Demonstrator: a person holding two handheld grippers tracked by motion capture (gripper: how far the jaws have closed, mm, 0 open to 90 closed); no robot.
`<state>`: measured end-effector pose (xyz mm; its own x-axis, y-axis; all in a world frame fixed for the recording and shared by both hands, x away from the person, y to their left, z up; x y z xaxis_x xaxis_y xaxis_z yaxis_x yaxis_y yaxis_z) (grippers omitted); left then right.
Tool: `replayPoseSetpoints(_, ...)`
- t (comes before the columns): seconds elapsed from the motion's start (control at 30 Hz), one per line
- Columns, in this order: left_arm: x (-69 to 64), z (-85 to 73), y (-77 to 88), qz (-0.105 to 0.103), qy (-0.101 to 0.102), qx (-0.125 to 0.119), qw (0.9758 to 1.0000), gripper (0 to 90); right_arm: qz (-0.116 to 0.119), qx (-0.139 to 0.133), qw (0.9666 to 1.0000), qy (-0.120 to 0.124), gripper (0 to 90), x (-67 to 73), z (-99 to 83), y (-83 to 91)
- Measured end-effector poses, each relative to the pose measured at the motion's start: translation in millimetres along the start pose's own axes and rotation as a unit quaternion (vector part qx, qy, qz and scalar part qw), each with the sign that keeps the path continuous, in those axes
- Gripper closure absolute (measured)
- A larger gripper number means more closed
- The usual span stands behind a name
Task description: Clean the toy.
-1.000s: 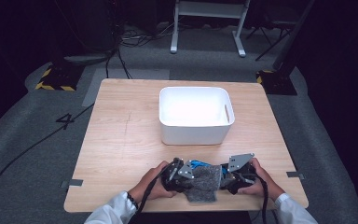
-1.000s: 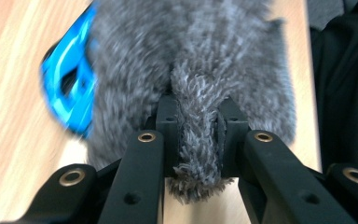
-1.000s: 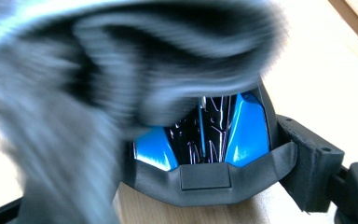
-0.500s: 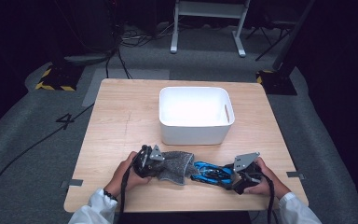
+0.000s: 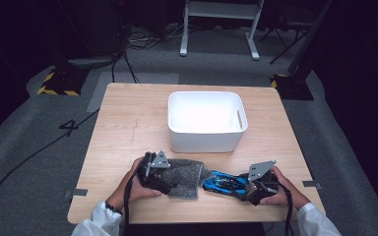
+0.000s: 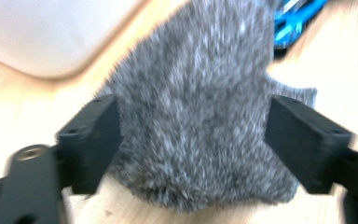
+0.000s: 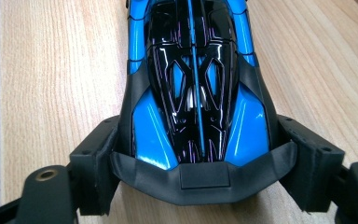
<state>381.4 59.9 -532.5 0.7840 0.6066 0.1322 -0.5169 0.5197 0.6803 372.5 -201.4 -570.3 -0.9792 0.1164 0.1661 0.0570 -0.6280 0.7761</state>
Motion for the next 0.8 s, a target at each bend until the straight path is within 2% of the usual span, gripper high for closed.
replayPoseSetpoints(0.07, -1.4, 6.7, -0.3, 0.005, 0.001, -0.016, 0.9999, 15.9, 0.000, -0.001, 1.0000, 0.000, 24.0, 0.0, 0.2, -0.1)
replayPoseSetpoints(0.1, -3.1, 9.5, -2.1, 0.002, 0.001, -0.017, 0.9999, 15.9, 0.001, -0.002, 1.0000, 0.000, 24.0, 0.0, 0.4, -0.4)
replayPoseSetpoints(0.17, -7.5, 13.7, -8.4, 0.005, -0.011, -0.013, 0.9999, 15.8, 0.003, -0.003, 1.0000, 0.001, 24.0, -0.3, 0.9, -0.7)
replayPoseSetpoints(0.23, -14.5, 15.9, -14.4, -0.005, -0.026, -0.011, 0.9996, 16.2, 0.000, 0.000, 1.0000, 0.002, 24.0, -0.4, 1.6, -1.3)
replayPoseSetpoints(0.33, -20.5, 12.4, -26.8, -0.008, -0.044, 0.010, 0.9989, 21.0, 0.003, -0.003, 1.0000, 0.000, 24.0, -0.2, 1.5, -1.1)
replayPoseSetpoints(0.5, -14.2, -5.1, -43.6, 0.009, -0.049, 0.055, 0.9972, 23.0, 0.001, 0.000, 1.0000, -0.002, 24.0, 0.3, 0.5, 0.0)
replayPoseSetpoints(0.57, -10.9, -8.8, -44.0, 0.011, -0.052, 0.061, 0.9967, 29.7, 0.000, 0.002, 1.0000, -0.003, 24.0, 0.6, -0.1, 0.5)
replayPoseSetpoints(0.73, 1.4, -13.6, -39.5, 0.023, -0.039, 0.058, 0.9973, 50.2, -0.011, 0.006, 0.9999, -0.001, 22.7, 0.2, -1.0, 3.8)
replayPoseSetpoints(0.8, 5.3, -17.0, -36.0, 0.029, -0.044, 0.059, 0.9969, 55.6, -0.010, -0.002, 0.9999, -0.005, 21.8, 1.5, 0.6, 7.0)
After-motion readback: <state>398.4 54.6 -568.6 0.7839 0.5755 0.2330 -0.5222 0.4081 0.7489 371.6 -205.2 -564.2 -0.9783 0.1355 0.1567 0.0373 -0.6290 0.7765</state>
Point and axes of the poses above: each handheld gripper's, and its own axes: y roughly backward along the jaws, z roughly out of its top, x roughly to its left, the point moved 10 cm from there along -y, roughly forward along the jaws, and after that the axes turned 12 degrees about z, right-handed, at the moved point
